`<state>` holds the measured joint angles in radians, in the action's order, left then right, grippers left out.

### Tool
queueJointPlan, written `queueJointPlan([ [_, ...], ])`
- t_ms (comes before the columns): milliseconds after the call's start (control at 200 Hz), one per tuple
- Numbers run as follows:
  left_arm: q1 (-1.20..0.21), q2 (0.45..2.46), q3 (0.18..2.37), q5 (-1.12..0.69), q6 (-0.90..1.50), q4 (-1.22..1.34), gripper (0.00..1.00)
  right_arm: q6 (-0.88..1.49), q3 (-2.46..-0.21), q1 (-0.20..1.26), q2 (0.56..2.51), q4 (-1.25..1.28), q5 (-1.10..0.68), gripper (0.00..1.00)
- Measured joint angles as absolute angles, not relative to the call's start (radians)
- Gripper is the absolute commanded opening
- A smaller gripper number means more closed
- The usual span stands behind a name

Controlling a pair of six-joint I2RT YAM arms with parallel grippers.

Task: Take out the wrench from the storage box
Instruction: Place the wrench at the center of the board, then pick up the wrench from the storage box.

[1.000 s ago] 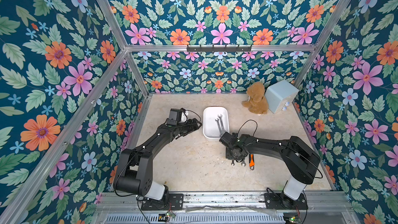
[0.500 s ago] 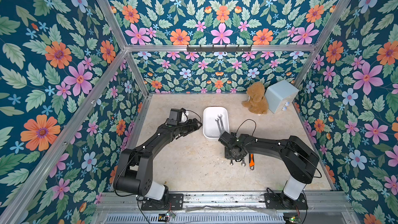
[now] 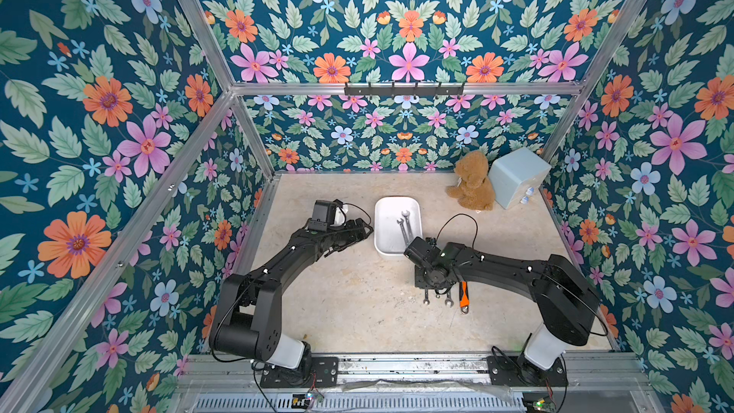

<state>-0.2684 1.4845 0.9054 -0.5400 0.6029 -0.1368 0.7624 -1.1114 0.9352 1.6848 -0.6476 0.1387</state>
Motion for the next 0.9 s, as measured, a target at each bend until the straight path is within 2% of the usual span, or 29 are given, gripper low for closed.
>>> queueJointPlan([
  [360,-0.27,1.499,0.905,-0.54,0.609,-0.129,0.83,0.689,-1.281,0.918,1.633,-0.723,0.158,0.28],
  [900,-0.27,1.546,0.926,-0.518,0.628,-0.132,0.83,0.466,-1.832,0.74,2.113,-0.761,0.102,0.27],
])
